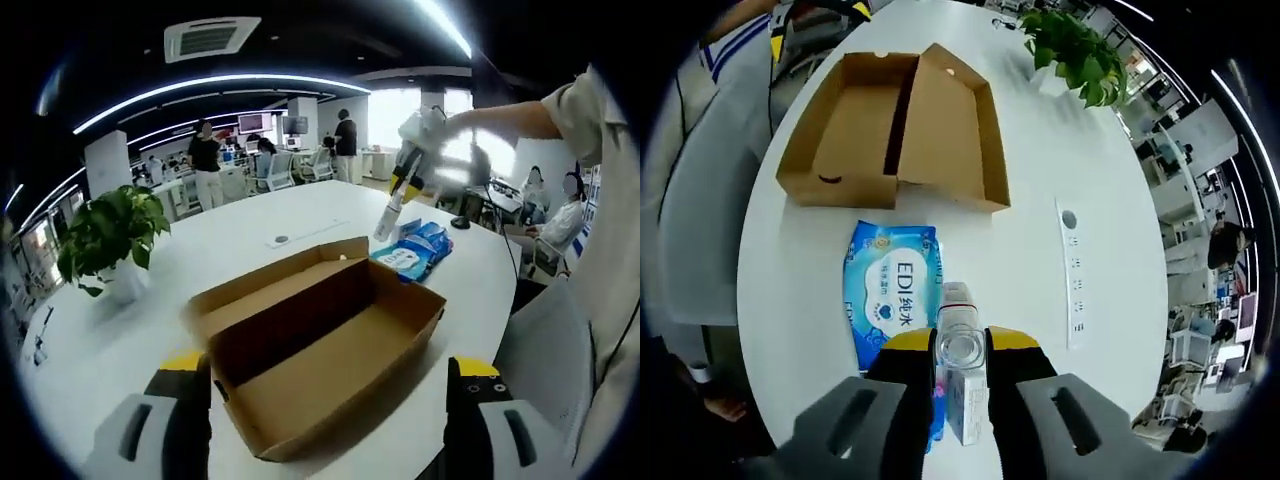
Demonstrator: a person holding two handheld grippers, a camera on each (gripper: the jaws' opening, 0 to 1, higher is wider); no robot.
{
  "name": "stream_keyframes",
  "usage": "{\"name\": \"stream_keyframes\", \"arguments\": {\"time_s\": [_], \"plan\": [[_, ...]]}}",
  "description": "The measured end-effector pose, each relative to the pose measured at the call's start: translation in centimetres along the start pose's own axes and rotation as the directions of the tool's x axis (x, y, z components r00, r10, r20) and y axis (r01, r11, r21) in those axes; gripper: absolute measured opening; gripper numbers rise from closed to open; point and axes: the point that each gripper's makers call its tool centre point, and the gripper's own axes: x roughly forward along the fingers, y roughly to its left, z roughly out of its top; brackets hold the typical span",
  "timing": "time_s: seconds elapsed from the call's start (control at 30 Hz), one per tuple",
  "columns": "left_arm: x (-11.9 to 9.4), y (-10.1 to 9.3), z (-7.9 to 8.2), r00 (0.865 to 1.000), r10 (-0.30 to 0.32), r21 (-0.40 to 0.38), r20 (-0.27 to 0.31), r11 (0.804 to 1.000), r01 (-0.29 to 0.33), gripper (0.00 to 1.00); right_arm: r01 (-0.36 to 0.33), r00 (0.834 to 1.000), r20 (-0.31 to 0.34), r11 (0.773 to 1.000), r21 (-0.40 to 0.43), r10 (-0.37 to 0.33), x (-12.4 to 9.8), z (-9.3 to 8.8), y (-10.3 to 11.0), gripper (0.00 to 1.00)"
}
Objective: Operate the shoe box by opening the lid, removing the specified soft item, and placing it in the target area until the item is outside and the box remains undamaged.
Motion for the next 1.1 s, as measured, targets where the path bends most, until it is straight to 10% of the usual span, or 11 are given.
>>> {"name": "stream_keyframes", "arguments": {"time_s": [1.1], "plan": [[-0.7,0.0,-4.5,0.997,0.043,-0.116,-0.06,0.992,-0.05,0.99,-0.159,0.977,-0.144,0.987,-0.015,0.156,6.0,0.0,-1.4,0.17]]}}
